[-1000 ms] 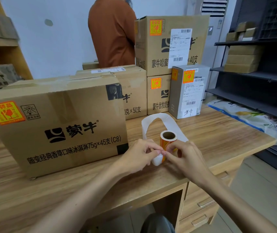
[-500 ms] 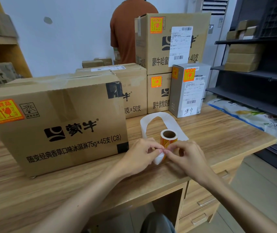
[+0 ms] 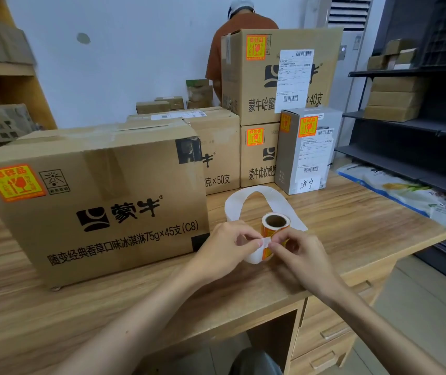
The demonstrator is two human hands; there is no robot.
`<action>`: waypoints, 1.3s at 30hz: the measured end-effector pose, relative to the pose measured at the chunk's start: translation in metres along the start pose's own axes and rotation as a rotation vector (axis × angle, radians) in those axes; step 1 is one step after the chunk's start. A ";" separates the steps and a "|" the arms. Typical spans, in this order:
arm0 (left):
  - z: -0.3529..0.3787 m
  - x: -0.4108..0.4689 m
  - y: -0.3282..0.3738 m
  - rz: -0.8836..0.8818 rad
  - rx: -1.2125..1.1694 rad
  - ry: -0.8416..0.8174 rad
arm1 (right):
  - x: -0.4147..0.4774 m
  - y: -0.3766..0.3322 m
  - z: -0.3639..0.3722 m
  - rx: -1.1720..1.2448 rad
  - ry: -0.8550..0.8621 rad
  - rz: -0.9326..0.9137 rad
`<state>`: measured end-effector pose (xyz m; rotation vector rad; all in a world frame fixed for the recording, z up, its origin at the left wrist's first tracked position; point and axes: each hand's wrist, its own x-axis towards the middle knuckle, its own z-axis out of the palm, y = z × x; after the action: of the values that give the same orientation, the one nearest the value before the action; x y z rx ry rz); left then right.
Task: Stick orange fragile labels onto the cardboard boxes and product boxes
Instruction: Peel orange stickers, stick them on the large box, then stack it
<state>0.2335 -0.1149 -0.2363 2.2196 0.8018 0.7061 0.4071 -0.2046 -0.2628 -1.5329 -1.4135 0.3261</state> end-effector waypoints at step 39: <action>-0.008 0.006 0.000 -0.099 0.055 0.207 | -0.005 -0.026 -0.047 0.027 0.234 0.004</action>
<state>0.2322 -0.1080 -0.2294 2.1622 1.0376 0.8841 0.4250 -0.2352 -0.2222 -1.4992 -1.2179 0.1609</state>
